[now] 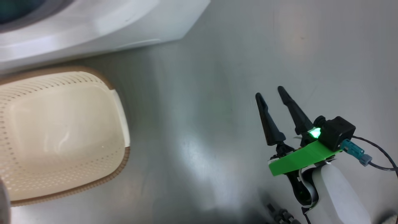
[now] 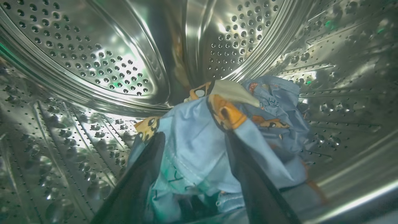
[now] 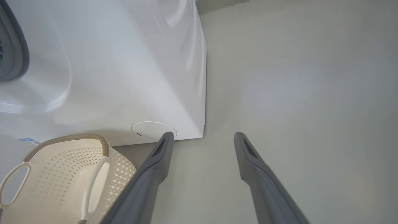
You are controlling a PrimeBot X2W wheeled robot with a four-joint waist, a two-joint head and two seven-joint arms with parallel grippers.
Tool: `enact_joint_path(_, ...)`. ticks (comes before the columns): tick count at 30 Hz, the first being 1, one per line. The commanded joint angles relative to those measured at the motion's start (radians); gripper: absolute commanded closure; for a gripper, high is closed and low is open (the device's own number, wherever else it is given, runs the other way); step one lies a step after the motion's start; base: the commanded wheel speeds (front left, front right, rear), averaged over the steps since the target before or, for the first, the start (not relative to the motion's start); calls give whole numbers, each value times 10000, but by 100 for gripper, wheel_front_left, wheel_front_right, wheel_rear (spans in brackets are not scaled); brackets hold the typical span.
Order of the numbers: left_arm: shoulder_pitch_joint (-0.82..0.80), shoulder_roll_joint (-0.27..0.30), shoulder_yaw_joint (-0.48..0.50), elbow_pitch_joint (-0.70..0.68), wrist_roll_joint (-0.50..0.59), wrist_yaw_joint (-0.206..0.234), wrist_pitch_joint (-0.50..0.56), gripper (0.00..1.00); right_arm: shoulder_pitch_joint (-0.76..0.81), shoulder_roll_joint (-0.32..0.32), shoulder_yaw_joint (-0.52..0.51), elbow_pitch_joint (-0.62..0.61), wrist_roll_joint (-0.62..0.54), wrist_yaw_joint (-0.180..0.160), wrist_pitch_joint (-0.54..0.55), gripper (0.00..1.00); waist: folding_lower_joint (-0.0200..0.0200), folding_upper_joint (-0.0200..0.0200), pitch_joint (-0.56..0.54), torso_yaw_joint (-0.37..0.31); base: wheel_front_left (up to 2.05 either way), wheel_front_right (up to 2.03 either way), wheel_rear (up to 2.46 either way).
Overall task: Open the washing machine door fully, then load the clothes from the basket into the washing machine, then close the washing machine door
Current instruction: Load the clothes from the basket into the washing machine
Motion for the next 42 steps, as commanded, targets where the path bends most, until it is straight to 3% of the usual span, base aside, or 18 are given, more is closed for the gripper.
enact_joint_path(1, 479, 358, 94, -427, -92, -40, -51, 0, 316, 47, 103, -121, -119, 16, -119, 0, 0, 0, -504, 363, 0, 0, 0)
enact_joint_path(17, 4666, -546, 890, -3426, -475, 70, -61, 0, 739, 47, -205, 199, -564, 16, -119, 0, 0, 0, -2553, 941, 0, 0, 0)
enact_joint_path(27, 8277, -1389, 1612, -6824, 253, 335, -62, 0, 1121, 41, -319, 337, -1137, 16, -119, 0, 0, 0, -4021, 1251, 0, 0, 0)
enact_joint_path(42, 11867, -2034, 2400, -9052, 829, 106, -62, 0, 2049, 44, -730, 203, -1244, 16, -119, 0, 0, 0, -5574, 1380, 0, 0, 0)
